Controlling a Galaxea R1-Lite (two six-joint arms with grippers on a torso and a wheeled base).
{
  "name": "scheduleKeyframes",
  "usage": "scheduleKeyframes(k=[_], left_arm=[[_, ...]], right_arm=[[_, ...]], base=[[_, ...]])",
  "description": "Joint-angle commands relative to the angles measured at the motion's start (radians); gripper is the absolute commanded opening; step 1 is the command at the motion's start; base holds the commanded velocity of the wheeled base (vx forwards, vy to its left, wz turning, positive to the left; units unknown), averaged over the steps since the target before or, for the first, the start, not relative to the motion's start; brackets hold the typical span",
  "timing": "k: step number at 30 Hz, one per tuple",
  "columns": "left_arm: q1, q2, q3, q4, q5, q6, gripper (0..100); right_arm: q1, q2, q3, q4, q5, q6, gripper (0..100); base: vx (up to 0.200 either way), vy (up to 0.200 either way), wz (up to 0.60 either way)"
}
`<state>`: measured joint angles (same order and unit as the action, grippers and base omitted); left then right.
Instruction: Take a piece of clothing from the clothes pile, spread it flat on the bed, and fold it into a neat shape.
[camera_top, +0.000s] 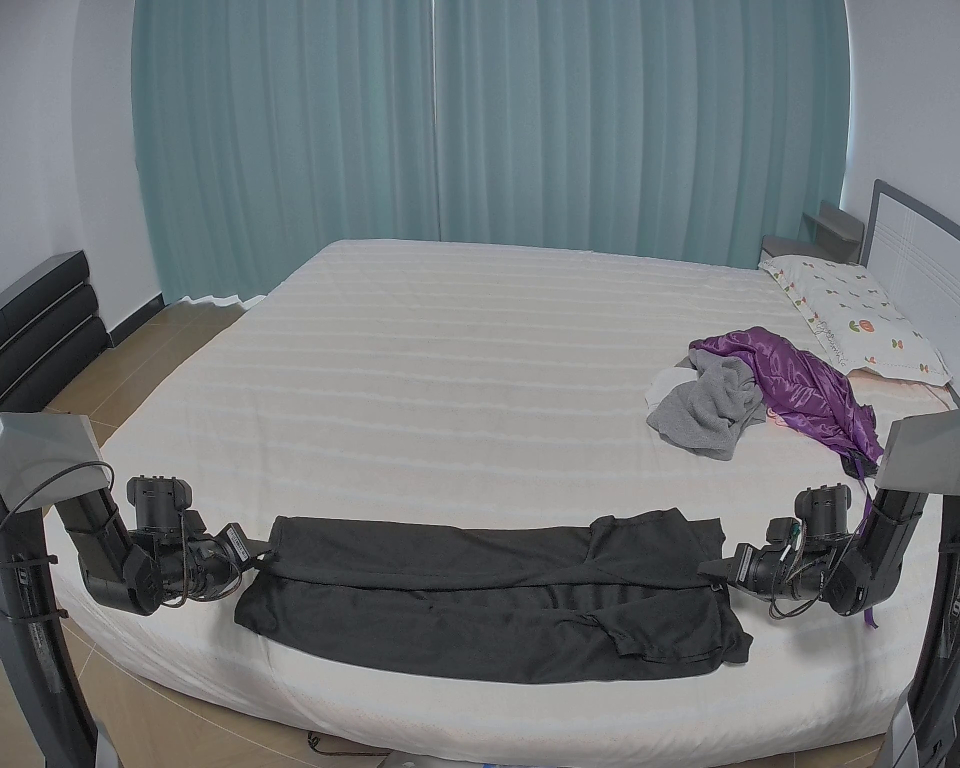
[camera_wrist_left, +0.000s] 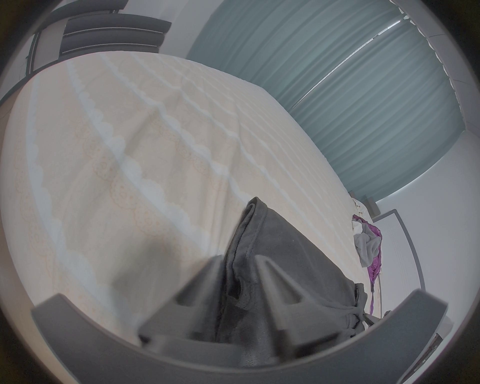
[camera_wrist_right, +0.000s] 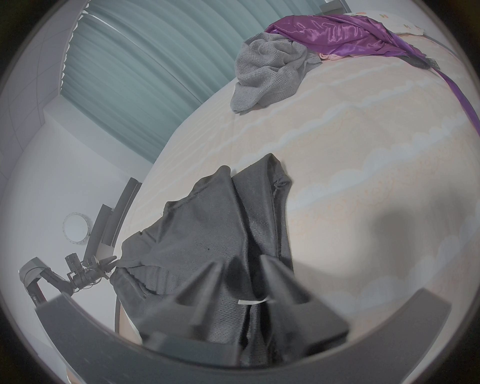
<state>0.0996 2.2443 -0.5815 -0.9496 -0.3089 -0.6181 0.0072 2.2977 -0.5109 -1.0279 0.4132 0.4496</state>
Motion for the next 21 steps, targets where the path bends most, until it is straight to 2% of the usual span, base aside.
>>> scheduleKeyframes(k=[1, 5, 7, 8, 9, 11, 17, 21], left_arm=[[0.002, 0.009, 0.0, 0.0, 0.001, 0.0, 100], [0.005, -0.009, -0.023, -0.001, -0.001, -0.009, 100], [0.006, -0.012, -0.075, 0.008, -0.001, -0.02, 100], [0.005, -0.011, -0.08, 0.009, -0.001, -0.022, 100], [0.0, -0.003, -0.136, 0.012, -0.001, -0.052, 100], [-0.003, 0.031, -0.204, 0.026, -0.001, -0.084, 100], [-0.035, 0.127, -0.339, 0.081, 0.004, -0.089, 100], [-0.044, 0.152, -0.351, 0.08, 0.005, -0.071, 100]], right_arm=[[-0.009, -0.009, -0.001, 0.0, 0.004, 0.004, 100], [-0.027, -0.053, -0.034, 0.002, 0.007, 0.041, 100], [-0.03, -0.049, -0.09, 0.003, 0.007, 0.106, 100], [-0.03, -0.049, -0.094, 0.003, 0.007, 0.112, 100], [-0.03, -0.032, -0.141, 0.014, 0.009, 0.17, 100], [-0.027, 0.008, -0.186, 0.017, 0.012, 0.212, 100], [-0.029, 0.121, -0.284, 0.015, 0.015, 0.241, 100], [-0.036, 0.131, -0.304, 0.019, 0.015, 0.247, 100]], base=[[0.0, 0.0, 0.0], [0.0, 0.0, 0.0], [0.0, 0.0, 0.0], [0.0, 0.0, 0.0], [0.0, 0.0, 0.0], [0.0, 0.0, 0.0], [0.0, 0.0, 0.0], [0.0, 0.0, 0.0]])
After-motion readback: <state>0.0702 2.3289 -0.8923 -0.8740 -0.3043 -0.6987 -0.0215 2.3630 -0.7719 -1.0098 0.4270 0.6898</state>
